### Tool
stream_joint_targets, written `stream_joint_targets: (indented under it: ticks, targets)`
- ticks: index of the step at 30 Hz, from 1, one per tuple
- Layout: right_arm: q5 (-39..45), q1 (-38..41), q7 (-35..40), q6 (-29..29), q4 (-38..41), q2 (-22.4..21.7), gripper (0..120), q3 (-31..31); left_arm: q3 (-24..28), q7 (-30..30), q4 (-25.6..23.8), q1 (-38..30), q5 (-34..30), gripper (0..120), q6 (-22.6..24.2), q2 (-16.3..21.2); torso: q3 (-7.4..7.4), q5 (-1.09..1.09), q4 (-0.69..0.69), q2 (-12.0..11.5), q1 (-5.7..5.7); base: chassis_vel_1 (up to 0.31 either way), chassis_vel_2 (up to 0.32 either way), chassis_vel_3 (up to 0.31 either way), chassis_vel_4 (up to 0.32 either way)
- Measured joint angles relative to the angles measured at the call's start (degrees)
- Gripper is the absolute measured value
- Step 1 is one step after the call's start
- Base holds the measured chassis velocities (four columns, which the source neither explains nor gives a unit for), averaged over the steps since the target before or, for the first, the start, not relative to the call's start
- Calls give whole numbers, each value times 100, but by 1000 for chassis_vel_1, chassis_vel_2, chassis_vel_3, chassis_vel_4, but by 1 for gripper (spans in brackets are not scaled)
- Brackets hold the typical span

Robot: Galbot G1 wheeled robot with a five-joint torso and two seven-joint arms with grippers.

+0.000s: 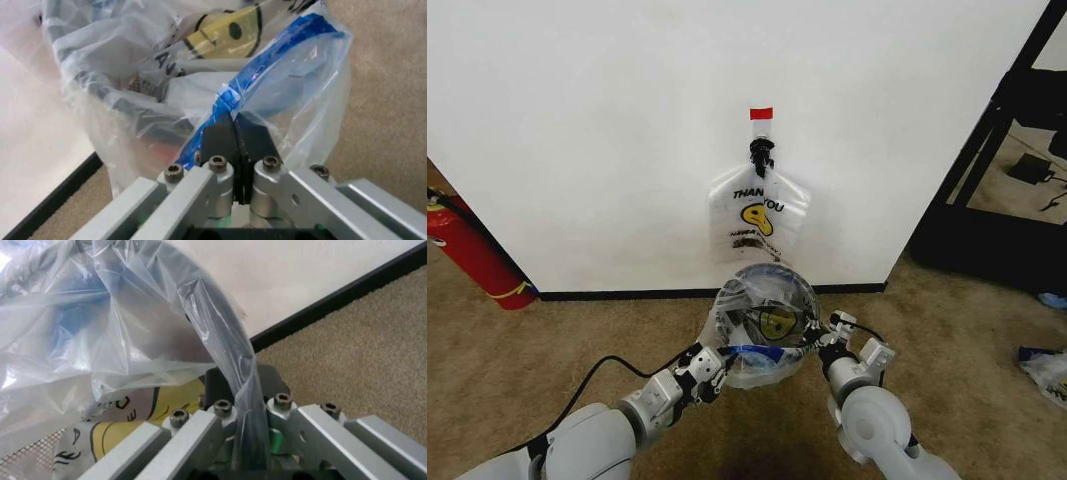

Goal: Pick up the garbage bag from the wall and place it over the trash bin.

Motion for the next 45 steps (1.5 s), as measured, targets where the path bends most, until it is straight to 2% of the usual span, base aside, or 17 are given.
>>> stream_joint_targets:
  ticks: [9,12,16,21,23,34,45]
  targets:
    - [57,-2,51,0,-10,187,0,136,-30,-9,-92,382,254,0,-354,-88,0,1,0,0,0,0,0,0,0]
    - [113,-23,109,4,41,251,0,189,5,-12,200,666,606,0,-623,-288,0,-1,0,0,0,0,0,0,0]
    - [171,-39,149,5,99,286,0,216,49,-14,462,823,859,0,-739,-497,0,-1,1,0,0,0,0,0,0]
    - [288,-50,245,5,183,332,0,279,179,24,764,834,1067,0,-800,-710,0,3,0,0,0,0,0,0,0]
    - [332,-73,283,-8,252,343,0,277,220,54,1060,687,1249,0,-838,-920,0,0,0,0,0,0,0,0,0]
    - [341,-233,386,-85,367,427,0,129,420,-7,2038,399,1314,0,-865,-1655,0,0,0,0,0,0,0,0,0]
    - [344,-305,385,-109,474,379,0,61,356,-89,2488,360,1264,0,-882,-1891,0,0,0,0,0,0,0,0,0]
